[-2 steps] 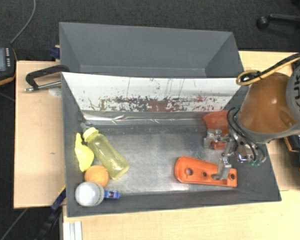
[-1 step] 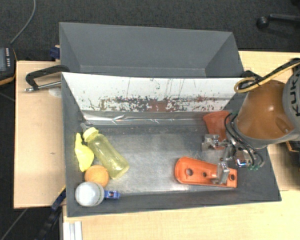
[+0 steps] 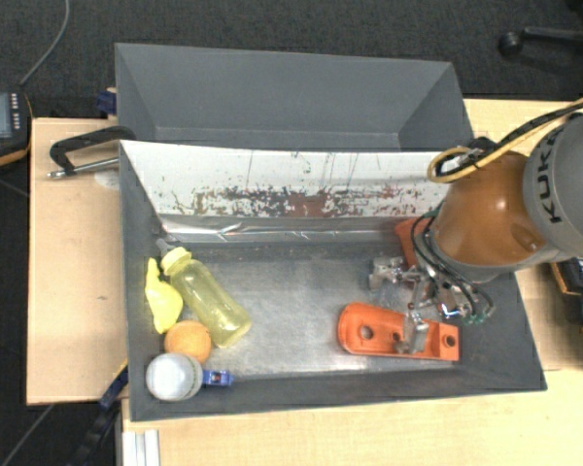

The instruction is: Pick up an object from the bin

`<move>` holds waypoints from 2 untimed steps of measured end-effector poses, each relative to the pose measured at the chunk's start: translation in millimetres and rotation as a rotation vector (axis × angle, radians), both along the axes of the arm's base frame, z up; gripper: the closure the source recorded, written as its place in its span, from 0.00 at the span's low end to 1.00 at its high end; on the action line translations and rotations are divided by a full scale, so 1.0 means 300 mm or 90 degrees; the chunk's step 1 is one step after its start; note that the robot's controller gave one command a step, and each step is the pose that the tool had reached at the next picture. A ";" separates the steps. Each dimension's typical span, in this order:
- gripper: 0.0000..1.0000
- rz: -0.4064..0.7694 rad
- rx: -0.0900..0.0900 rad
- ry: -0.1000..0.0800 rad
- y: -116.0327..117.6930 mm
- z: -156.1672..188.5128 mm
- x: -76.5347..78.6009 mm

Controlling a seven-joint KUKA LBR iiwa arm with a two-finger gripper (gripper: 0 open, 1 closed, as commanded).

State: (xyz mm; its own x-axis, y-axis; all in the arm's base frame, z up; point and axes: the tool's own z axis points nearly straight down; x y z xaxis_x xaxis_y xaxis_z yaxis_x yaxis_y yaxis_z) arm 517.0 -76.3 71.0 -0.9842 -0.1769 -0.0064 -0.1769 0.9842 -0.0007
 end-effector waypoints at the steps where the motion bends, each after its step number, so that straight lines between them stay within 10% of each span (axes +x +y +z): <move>1: 1.00 -0.033 0.003 0.002 0.025 -0.001 -0.081; 2: 1.00 -0.033 0.003 0.002 0.025 -0.001 -0.081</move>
Offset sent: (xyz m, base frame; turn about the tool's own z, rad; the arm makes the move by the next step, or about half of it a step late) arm 0.0000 0.0000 0.0000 0.0000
